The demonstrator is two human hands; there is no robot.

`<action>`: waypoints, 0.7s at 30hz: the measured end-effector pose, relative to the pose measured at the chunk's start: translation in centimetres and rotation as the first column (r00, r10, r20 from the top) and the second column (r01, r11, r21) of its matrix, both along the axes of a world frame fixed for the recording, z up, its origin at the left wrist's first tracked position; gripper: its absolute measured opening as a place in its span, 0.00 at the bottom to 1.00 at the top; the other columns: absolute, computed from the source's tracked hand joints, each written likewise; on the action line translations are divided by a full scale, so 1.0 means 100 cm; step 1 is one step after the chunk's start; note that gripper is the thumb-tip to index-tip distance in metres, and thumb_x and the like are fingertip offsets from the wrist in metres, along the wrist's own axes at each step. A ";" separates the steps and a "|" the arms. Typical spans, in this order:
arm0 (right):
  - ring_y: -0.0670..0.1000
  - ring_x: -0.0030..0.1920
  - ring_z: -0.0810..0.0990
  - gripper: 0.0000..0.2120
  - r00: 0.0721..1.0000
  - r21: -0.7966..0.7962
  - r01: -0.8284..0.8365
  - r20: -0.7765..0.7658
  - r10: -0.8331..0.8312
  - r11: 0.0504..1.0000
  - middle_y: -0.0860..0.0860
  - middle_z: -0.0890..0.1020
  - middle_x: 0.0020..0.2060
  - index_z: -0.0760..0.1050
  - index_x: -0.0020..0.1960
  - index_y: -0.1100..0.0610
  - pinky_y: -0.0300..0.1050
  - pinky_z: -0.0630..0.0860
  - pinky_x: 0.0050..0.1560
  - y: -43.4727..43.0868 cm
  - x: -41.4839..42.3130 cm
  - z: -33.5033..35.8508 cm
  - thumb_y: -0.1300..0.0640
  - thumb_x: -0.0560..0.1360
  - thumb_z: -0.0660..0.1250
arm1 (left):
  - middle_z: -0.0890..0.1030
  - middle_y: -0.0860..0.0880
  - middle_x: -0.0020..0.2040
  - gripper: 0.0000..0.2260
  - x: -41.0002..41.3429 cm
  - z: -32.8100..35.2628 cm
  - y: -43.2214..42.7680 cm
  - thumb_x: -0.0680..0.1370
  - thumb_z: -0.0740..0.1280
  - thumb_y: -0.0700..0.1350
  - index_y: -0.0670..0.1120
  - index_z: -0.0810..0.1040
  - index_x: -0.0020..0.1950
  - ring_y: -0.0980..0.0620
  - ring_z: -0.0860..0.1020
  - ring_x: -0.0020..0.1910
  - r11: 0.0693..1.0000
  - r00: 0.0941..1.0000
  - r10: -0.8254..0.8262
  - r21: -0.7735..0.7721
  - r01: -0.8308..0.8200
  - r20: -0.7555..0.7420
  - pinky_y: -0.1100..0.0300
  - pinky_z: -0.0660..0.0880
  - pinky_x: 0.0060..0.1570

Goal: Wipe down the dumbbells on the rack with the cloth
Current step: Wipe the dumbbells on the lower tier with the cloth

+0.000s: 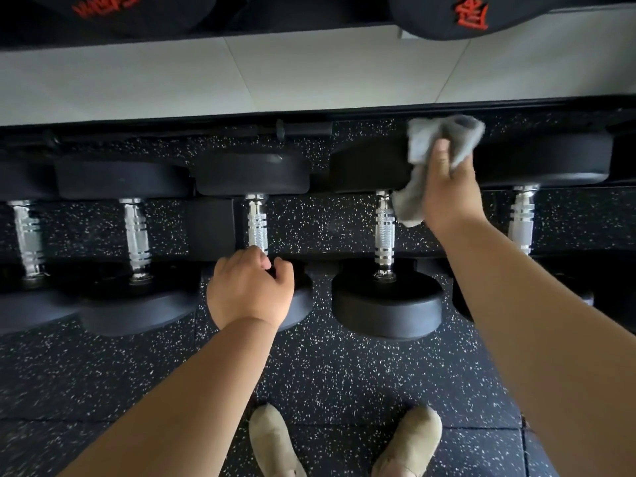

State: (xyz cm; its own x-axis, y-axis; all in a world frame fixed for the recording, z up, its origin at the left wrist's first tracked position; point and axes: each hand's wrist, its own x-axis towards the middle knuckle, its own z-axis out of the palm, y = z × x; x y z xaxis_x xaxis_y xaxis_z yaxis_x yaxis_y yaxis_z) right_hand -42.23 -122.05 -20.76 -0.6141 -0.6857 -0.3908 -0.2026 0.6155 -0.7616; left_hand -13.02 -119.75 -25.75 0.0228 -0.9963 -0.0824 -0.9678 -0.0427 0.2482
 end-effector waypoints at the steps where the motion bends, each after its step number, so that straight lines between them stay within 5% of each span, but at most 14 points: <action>1: 0.56 0.70 0.75 0.29 0.993 0.087 0.078 0.081 -0.085 0.993 0.52 0.74 0.71 0.57 0.82 0.46 0.43 0.68 0.63 0.000 -0.004 0.000 0.36 0.85 0.47 | 0.78 0.53 0.37 0.18 0.000 0.000 0.000 0.74 0.53 0.59 0.51 0.78 0.40 0.49 0.69 0.41 1.000 1.000 0.002 -0.002 -0.002 -0.001 0.56 0.65 0.34; 3: 0.59 0.67 0.77 0.29 0.987 0.162 0.105 0.101 -0.122 0.981 0.54 0.76 0.70 0.54 0.83 0.45 0.50 0.71 0.64 0.003 -0.004 0.002 0.35 0.85 0.45 | 0.78 0.53 0.37 0.18 0.001 -0.001 0.000 0.74 0.53 0.59 0.51 0.78 0.40 0.49 0.69 0.41 1.000 1.000 0.003 0.001 -0.003 -0.003 0.56 0.65 0.34; 5: 0.57 0.66 0.76 0.26 0.999 0.043 0.033 0.026 -0.034 0.999 0.54 0.73 0.72 0.56 0.81 0.43 0.53 0.72 0.67 0.004 0.008 0.007 0.39 0.85 0.50 | 0.78 0.53 0.37 0.18 0.000 -0.001 0.000 0.74 0.53 0.59 0.51 0.78 0.40 0.48 0.69 0.41 1.000 1.000 0.007 0.006 -0.007 0.001 0.56 0.66 0.34; 10: 0.57 0.82 0.51 0.28 0.971 -0.098 -0.205 -0.142 0.190 0.974 0.54 0.51 0.82 0.54 0.81 0.38 0.56 0.54 0.81 0.007 0.024 0.002 0.45 0.83 0.59 | 0.78 0.53 0.37 0.17 -0.001 0.000 0.001 0.74 0.54 0.59 0.51 0.77 0.40 0.48 0.70 0.41 1.000 1.000 0.014 0.013 -0.014 -0.002 0.56 0.67 0.33; 14: 0.54 0.71 0.73 0.25 0.998 -0.094 0.056 0.005 -0.056 0.994 0.49 0.71 0.73 0.62 0.77 0.41 0.56 0.70 0.73 0.006 0.014 -0.005 0.37 0.81 0.56 | 0.79 0.54 0.37 0.18 0.001 -0.001 0.001 0.74 0.54 0.59 0.51 0.78 0.41 0.48 0.71 0.41 1.000 1.000 0.016 0.018 -0.016 -0.004 0.55 0.68 0.34; 16: 0.56 0.68 0.76 0.25 0.983 -0.042 0.180 0.037 -0.179 0.983 0.51 0.74 0.71 0.60 0.79 0.43 0.54 0.72 0.71 0.003 0.022 -0.002 0.38 0.83 0.55 | 0.79 0.53 0.38 0.17 0.000 -0.002 0.001 0.74 0.55 0.59 0.50 0.78 0.41 0.49 0.70 0.41 1.000 1.000 0.020 -0.004 -0.020 -0.011 0.55 0.66 0.34; 18: 0.60 0.76 0.66 0.27 0.993 -0.052 0.094 -0.060 -0.097 0.994 0.55 0.62 0.79 0.55 0.82 0.45 0.51 0.63 0.76 0.004 0.041 0.006 0.43 0.84 0.56 | 0.79 0.53 0.37 0.17 0.000 -0.003 0.002 0.74 0.56 0.58 0.50 0.78 0.40 0.49 0.68 0.41 0.999 0.999 0.027 -0.033 -0.028 -0.028 0.56 0.64 0.34; 21: 0.62 0.82 0.37 0.31 0.961 0.003 -0.199 -0.198 0.195 0.980 0.56 0.37 0.83 0.47 0.84 0.41 0.52 0.41 0.77 0.014 0.076 0.022 0.49 0.85 0.57 | 0.79 0.53 0.38 0.17 -0.001 0.000 0.002 0.74 0.57 0.58 0.49 0.79 0.41 0.49 0.70 0.41 1.000 1.000 0.015 -0.025 -0.015 -0.017 0.56 0.63 0.36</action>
State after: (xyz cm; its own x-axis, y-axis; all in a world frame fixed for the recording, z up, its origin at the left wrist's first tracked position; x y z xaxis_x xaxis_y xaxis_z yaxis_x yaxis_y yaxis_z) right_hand -34.61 -120.69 -18.57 -0.5298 -0.8061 -0.2637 -0.4653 0.5361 -0.7043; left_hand -13.11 -119.52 -25.73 0.0369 -0.9976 -0.0579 -0.9628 -0.0510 0.2654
